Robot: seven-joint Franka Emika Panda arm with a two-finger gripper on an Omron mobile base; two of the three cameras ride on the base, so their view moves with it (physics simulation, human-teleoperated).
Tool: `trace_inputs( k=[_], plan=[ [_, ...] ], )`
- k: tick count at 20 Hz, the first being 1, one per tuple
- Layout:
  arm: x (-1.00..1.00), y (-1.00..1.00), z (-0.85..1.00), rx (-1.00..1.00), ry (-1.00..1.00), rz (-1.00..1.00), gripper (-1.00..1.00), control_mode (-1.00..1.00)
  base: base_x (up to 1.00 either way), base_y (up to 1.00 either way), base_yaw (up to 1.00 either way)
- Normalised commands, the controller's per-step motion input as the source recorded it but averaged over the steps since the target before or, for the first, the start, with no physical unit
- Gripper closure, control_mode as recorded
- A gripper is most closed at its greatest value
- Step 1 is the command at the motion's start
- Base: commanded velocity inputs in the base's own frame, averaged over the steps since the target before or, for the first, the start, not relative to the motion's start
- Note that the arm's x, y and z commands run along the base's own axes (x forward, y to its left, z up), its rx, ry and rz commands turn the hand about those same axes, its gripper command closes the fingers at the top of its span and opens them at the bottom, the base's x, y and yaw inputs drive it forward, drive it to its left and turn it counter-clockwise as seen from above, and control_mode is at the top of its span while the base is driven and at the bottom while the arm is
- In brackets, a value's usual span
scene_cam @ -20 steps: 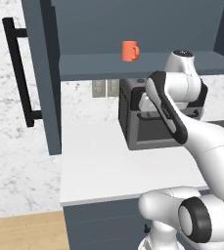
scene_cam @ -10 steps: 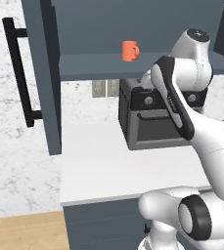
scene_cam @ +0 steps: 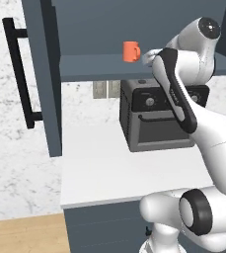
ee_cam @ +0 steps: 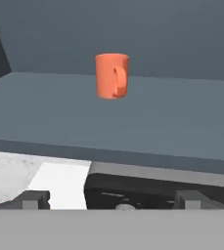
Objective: Gather all objects into one cabinet and sort the glasses and bowls to opposite sides.
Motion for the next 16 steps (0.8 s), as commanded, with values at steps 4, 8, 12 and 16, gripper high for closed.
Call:
trace_inputs(
  k=[4,8,12,16],
  plan=[
    [0.28,0.02,0.01,0.00,-0.22,0.00,-1.00,-1.00,0.00,0.00,0.00],
    [0.27,0.04,0.00,0.00,-0.18,0.00,-1.00,-1.00,0.00,0.00,0.00],
    [0.26,0.00,0.01,0.00,-0.12,0.00,-1.00,-1.00,0.00,0.00,0.00],
    [0.07,0.00,0.10,0.00,-0.04,0.00,-1.00,-1.00,0.00,0.00,0.00]
  ],
)
